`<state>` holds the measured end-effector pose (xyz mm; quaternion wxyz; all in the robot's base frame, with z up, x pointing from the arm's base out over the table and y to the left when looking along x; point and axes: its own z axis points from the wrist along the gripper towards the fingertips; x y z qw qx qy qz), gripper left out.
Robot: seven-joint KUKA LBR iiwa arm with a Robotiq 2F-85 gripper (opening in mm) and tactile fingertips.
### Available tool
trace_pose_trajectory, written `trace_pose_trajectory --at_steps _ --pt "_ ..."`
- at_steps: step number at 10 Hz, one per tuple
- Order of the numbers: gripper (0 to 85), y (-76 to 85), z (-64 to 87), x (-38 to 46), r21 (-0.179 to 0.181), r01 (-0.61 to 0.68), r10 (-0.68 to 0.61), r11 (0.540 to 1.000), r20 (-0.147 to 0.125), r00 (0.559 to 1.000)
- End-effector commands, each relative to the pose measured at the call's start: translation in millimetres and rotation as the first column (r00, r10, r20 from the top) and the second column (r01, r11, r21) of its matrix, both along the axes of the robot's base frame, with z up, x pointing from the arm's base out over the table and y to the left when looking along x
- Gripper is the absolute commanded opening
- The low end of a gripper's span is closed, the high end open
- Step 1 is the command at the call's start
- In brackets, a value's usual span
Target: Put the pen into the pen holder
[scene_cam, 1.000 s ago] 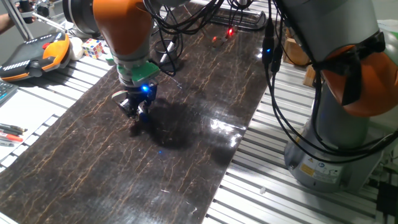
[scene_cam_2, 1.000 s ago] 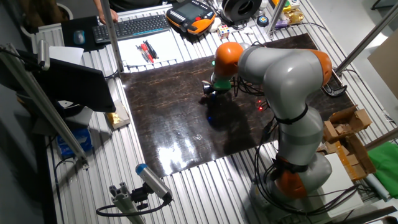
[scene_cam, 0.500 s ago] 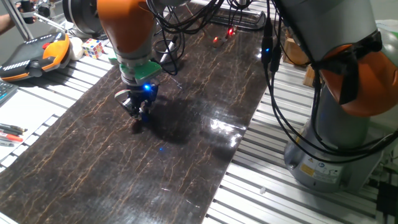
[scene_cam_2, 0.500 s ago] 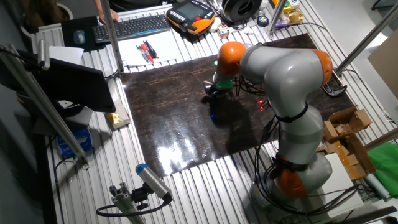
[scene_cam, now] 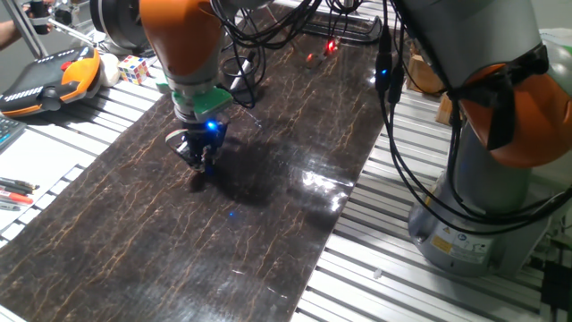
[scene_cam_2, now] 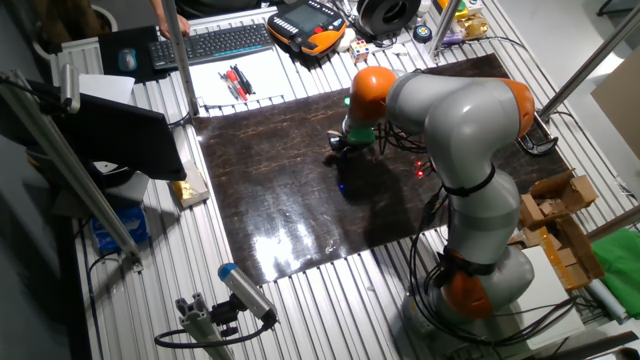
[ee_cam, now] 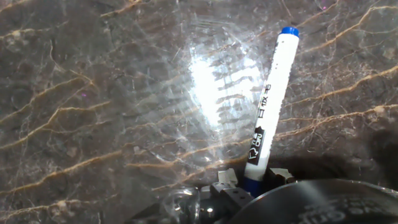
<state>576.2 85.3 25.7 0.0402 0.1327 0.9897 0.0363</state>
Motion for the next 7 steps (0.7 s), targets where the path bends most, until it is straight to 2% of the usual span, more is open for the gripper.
trace_pose_trajectory --at_steps 1,2,4,5,7 --pt "23.3 0.0 0.0 0.0 0.0 -0.002 0.002 1.0 0.002 1.0" --pt "20.3 0.1 0.1 0.0 0.003 -0.004 0.004 1.0 0.002 1.0" --pt "24.7 0.7 1.5 0.3 -0.008 -0.008 0.008 1.0 0.002 1.0" --pt "10.0 0.3 2.6 0.7 0.0 -0.021 0.021 1.0 -0.007 1.0" --pt "12.7 -0.7 8.2 1.2 -0.014 -0.029 0.029 0.999 -0.019 0.999"
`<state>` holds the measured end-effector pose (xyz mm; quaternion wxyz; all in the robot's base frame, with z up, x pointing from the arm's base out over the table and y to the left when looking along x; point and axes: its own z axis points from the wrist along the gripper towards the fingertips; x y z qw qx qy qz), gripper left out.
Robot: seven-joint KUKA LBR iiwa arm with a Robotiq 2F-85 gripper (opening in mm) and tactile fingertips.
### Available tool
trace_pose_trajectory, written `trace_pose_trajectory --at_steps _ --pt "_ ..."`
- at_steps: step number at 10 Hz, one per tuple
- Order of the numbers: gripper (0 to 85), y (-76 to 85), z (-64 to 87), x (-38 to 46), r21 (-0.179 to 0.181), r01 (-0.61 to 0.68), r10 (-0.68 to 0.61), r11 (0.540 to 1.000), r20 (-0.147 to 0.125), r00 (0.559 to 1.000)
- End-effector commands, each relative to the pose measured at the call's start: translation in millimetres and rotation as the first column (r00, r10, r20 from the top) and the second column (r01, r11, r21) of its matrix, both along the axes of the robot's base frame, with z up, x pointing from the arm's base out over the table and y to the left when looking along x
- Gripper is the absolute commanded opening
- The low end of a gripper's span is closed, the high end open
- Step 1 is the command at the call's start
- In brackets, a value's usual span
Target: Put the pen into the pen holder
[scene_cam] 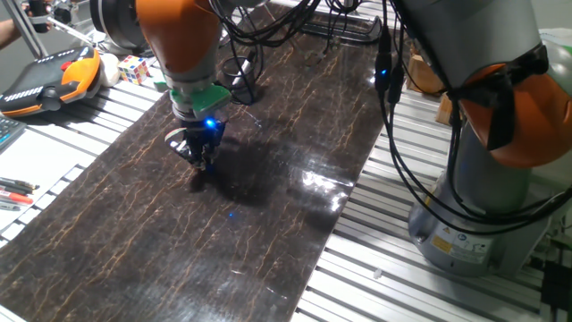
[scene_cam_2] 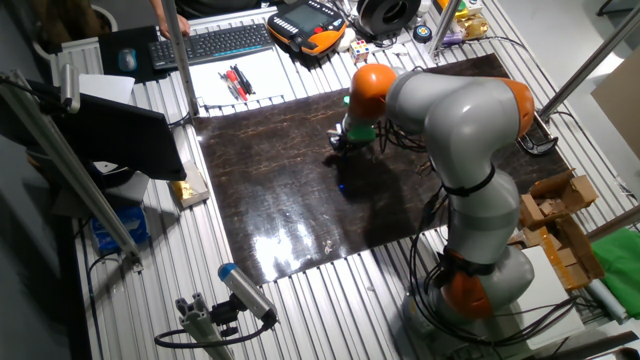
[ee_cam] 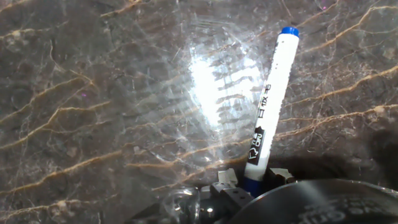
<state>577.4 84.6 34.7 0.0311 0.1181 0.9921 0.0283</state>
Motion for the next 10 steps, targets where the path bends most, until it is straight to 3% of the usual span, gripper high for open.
trace_pose_trajectory --at_steps 1,4,6,10 --pt "13.0 -1.5 5.5 1.0 -0.004 -0.002 0.002 1.0 -0.007 1.0" --pt "12.7 -13.7 38.5 3.6 -0.066 -0.021 0.019 0.998 -0.038 0.999" --pt "12.3 -32.7 64.2 6.8 -0.097 -0.06 0.052 0.993 -0.081 0.995" --pt "2.3 -83.8 103.6 15.0 -0.073 -0.157 0.14 0.985 -0.199 0.97"
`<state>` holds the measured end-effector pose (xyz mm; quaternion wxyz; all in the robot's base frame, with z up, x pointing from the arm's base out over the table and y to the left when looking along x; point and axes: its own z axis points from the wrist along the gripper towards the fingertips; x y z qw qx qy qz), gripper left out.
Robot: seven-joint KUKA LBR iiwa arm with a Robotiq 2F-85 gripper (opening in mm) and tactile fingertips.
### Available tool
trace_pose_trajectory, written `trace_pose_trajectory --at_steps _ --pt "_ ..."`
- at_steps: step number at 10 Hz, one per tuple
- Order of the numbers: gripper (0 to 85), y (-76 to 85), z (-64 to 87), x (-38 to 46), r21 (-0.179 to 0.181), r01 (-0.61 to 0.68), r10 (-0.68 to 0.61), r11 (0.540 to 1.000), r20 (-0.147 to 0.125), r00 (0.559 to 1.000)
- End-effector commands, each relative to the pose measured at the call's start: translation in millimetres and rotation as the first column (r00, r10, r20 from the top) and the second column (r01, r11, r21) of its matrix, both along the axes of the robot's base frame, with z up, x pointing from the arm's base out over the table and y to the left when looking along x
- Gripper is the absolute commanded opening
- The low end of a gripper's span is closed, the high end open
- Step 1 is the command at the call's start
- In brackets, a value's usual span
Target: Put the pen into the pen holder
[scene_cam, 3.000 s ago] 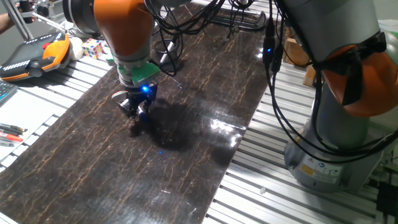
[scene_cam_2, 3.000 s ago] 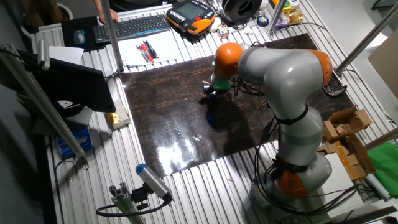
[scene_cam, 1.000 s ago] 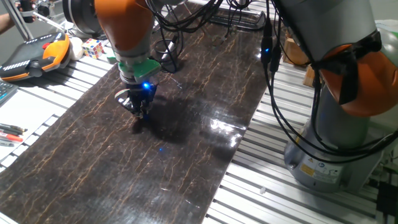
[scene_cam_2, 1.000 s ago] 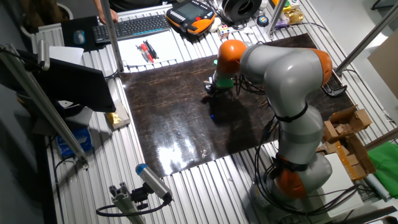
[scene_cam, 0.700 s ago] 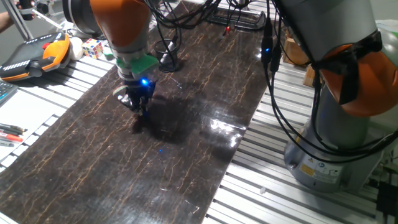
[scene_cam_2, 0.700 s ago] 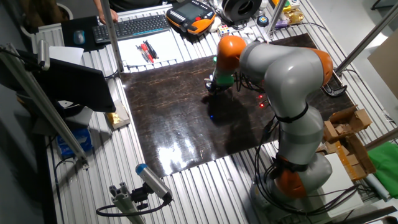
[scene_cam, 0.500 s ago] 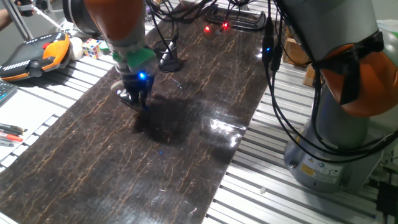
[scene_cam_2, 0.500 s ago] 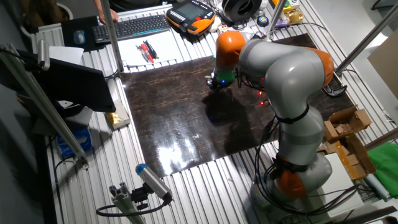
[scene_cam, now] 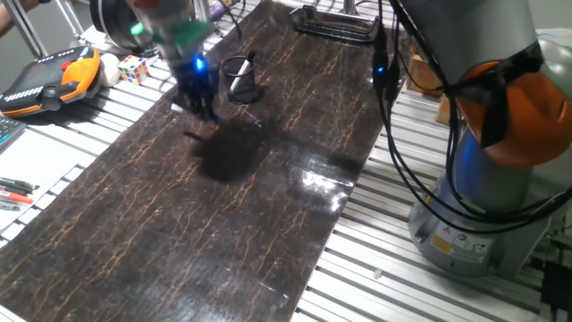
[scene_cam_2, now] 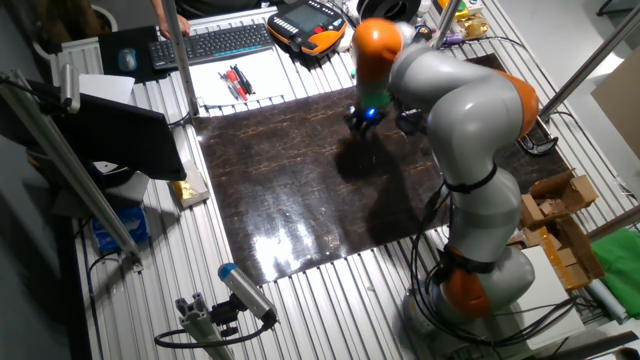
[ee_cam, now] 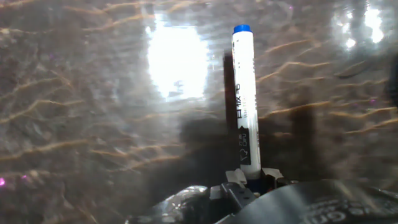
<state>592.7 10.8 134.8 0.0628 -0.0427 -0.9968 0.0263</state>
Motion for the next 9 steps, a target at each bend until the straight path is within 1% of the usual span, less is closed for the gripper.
trace_pose_trajectory --at_steps 1,2,4,6,8,9 --pt "1.7 -17.8 8.3 0.5 -0.001 -0.015 0.015 1.0 -0.038 0.999" --pt "1.7 -22.8 12.1 0.4 0.001 -0.025 0.025 1.0 -0.057 0.998" --pt "1.3 -24.5 14.1 -2.7 -0.008 -0.039 0.038 0.999 -0.07 0.997" --pt "1.3 -27.8 16.0 -7.0 -0.017 -0.062 0.06 0.998 -0.091 0.994" --pt "1.0 -32.0 21.8 -14.0 -0.051 -0.101 0.095 0.994 -0.111 0.989" --pt "1.0 -33.9 24.2 -16.0 -0.065 -0.122 0.113 0.99 -0.118 0.986"
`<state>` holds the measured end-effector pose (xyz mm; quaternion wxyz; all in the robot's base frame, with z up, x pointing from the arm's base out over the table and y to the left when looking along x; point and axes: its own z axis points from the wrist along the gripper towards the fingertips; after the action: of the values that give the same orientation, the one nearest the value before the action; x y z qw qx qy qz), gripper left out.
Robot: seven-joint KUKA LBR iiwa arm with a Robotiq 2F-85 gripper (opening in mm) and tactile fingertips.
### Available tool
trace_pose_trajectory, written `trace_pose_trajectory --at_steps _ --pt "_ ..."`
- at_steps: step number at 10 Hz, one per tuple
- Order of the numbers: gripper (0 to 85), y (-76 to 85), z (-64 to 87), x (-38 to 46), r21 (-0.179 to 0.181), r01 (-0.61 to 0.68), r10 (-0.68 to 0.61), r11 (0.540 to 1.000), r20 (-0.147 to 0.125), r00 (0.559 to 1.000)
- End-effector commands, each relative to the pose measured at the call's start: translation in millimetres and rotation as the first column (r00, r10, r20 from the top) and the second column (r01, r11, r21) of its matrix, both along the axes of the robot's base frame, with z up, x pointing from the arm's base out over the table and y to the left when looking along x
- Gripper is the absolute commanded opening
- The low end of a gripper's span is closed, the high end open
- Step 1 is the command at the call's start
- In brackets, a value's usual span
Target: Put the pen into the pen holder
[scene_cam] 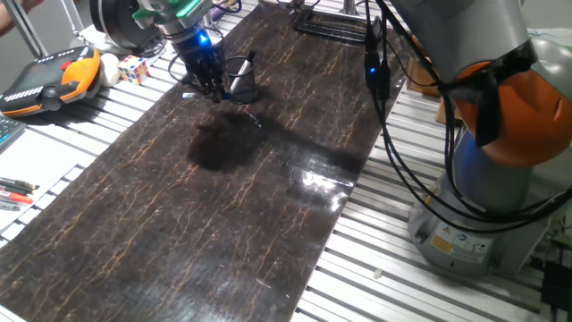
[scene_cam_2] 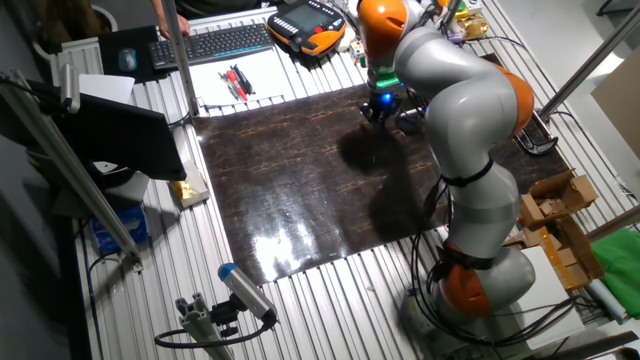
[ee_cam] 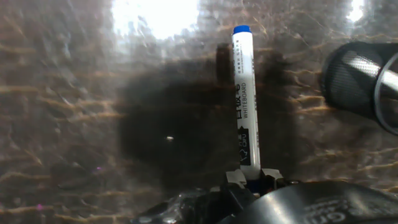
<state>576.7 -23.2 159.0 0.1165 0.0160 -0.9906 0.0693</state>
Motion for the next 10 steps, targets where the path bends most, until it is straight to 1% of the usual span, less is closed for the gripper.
trace_pose_trajectory --at_steps 1,2,3,5,6,7,8,9,10 --pt "1.0 -2.0 2.1 -1.5 -0.031 -0.029 0.029 0.999 -0.007 1.0" --pt "1.0 -4.5 4.0 -2.2 -0.055 -0.059 0.058 0.997 -0.014 0.998" --pt "1.0 -7.3 5.8 -2.1 -0.07 -0.082 0.08 0.994 -0.025 0.996" --pt "1.0 -11.1 8.4 -1.4 -0.091 -0.105 0.102 0.99 -0.039 0.994" --pt "1.0 -12.2 9.6 -0.2 -0.102 -0.133 0.129 0.986 -0.04 0.991" --pt "1.0 -11.3 11.5 0.3 -0.119 -0.166 0.161 0.979 -0.048 0.986" --pt "1.0 -8.3 13.4 -0.4 -0.148 -0.202 0.196 0.968 -0.056 0.979" --pt "1.0 -7.6 13.7 -0.4 -0.155 -0.213 0.206 0.965 -0.061 0.977" --pt "1.0 -7.6 13.7 -0.4 -0.132 -0.213 0.207 0.968 -0.059 0.977"
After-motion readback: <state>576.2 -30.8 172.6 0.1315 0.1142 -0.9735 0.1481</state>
